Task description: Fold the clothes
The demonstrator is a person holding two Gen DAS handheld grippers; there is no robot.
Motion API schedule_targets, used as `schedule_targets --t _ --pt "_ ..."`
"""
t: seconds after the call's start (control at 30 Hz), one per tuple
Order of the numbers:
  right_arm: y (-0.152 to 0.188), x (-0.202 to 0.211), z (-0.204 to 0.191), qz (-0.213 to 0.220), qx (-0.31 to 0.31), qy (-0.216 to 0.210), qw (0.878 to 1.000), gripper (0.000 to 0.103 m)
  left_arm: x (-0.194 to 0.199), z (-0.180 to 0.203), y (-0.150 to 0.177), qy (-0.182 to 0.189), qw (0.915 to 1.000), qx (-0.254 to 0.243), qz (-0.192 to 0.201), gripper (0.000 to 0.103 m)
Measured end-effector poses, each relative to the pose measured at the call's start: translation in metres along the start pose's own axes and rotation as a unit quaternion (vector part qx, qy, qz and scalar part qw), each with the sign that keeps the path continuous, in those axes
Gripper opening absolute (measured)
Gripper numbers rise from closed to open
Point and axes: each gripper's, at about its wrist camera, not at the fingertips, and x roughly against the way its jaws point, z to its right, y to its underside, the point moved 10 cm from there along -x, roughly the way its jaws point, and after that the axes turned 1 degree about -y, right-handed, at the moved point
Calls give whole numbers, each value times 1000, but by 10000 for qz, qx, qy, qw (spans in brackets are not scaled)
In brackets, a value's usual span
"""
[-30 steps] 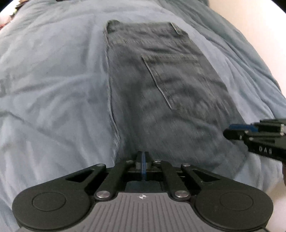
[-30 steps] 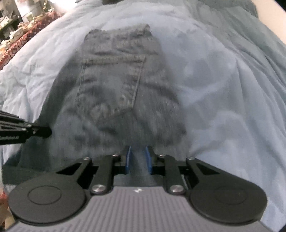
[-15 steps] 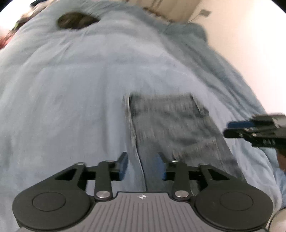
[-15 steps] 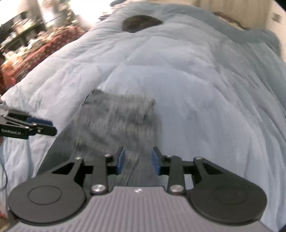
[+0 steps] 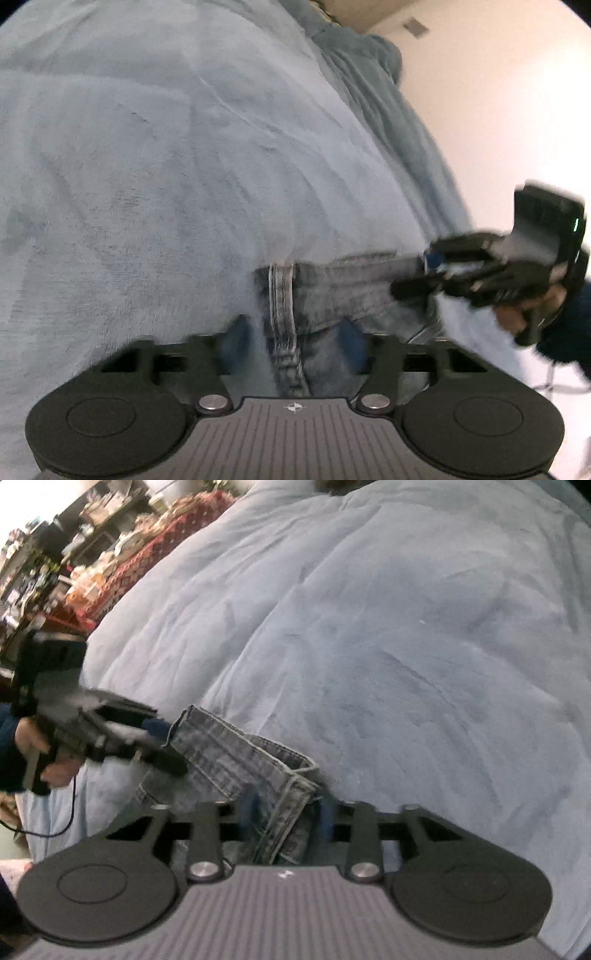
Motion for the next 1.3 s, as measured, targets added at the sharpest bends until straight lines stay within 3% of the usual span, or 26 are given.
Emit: schedule_targets --t 0.07,0.27,0.4,0.57,0.67,0.73,0.87,1.0,1.13,1.17,1.23,1.3 --pt "-2 8 -9 30 191 36 9998 18 6 5 -1 112 9999 64 14 18" --pt "14 68 -49 396 448 209 9980 17 54 76 9 137 9936 -1081 285 17" --pt "47 121 -76 624 354 301 9970 18 89 144 38 288 9793 -1992 233 17" --pt "119 164 -112 611 324 678 9953 18 96 210 101 405 9570 -2871 -79 18" --pt "173 165 -124 469 230 958 9940 18 84 233 145 509 9548 -2910 -342 19" --pt "206 159 -126 384 75 1124 9929 18 68 239 174 525 9525 -2946 -573 19" --pt "258 145 -127 159 -162 1288 9914 21 39 241 234 320 9402 -3230 -1034 19" --pt "296 139 -133 -17 -348 1342 9903 22 35 219 255 -23 9403 -3210 -1129 23" --pt "311 150 -133 202 -836 1521 9846 23 46 208 254 -317 9359 -3360 -1010 24" --pt "311 153 -133 303 -998 1569 9821 23 50 207 254 -364 9347 -3393 -991 26" --pt "309 158 -139 562 -1318 1611 9765 23 57 209 250 -258 9393 -3263 -1025 40" --pt "297 160 -150 918 -1504 1552 9720 29 70 209 246 -8 9469 -3044 -1032 64"
